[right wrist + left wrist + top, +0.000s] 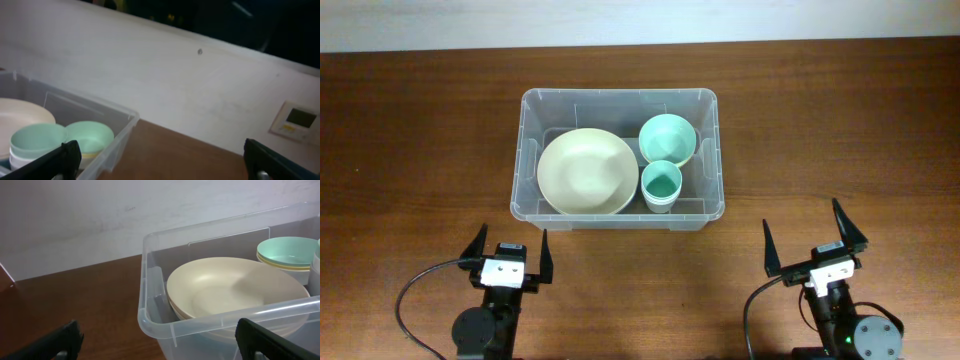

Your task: Pack container

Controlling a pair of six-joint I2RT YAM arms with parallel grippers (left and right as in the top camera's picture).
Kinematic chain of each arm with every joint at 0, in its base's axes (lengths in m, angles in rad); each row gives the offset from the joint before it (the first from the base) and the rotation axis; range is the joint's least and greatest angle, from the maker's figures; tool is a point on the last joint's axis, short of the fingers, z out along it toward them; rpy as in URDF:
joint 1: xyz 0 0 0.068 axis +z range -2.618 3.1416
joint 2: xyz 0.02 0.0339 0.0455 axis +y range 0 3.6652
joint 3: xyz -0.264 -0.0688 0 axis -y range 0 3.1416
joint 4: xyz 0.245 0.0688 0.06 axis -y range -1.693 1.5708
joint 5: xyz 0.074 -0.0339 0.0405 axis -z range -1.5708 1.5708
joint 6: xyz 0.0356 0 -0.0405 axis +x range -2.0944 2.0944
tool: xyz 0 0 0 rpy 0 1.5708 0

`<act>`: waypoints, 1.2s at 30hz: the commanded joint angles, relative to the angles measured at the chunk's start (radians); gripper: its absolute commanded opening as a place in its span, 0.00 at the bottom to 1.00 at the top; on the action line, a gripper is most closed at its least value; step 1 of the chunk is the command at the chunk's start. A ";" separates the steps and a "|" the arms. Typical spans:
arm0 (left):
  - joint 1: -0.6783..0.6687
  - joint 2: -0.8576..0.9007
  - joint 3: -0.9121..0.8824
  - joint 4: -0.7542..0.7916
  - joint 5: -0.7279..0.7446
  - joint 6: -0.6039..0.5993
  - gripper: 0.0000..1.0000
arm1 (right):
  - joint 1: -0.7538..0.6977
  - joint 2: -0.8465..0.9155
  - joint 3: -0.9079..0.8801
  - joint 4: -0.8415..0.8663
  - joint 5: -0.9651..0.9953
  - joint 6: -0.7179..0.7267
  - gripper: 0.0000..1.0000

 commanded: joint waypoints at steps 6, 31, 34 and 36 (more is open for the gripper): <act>0.005 -0.004 -0.005 -0.002 0.007 0.013 1.00 | -0.006 -0.011 -0.129 0.146 -0.009 0.005 0.99; 0.005 -0.004 -0.005 -0.002 0.007 0.013 1.00 | -0.006 -0.011 -0.161 -0.043 0.112 0.125 0.99; 0.005 -0.004 -0.005 -0.002 0.008 0.013 1.00 | -0.006 -0.011 -0.161 -0.066 0.113 0.126 0.99; 0.005 -0.004 -0.005 -0.002 0.007 0.013 0.99 | -0.006 -0.011 -0.161 -0.066 0.112 0.126 0.99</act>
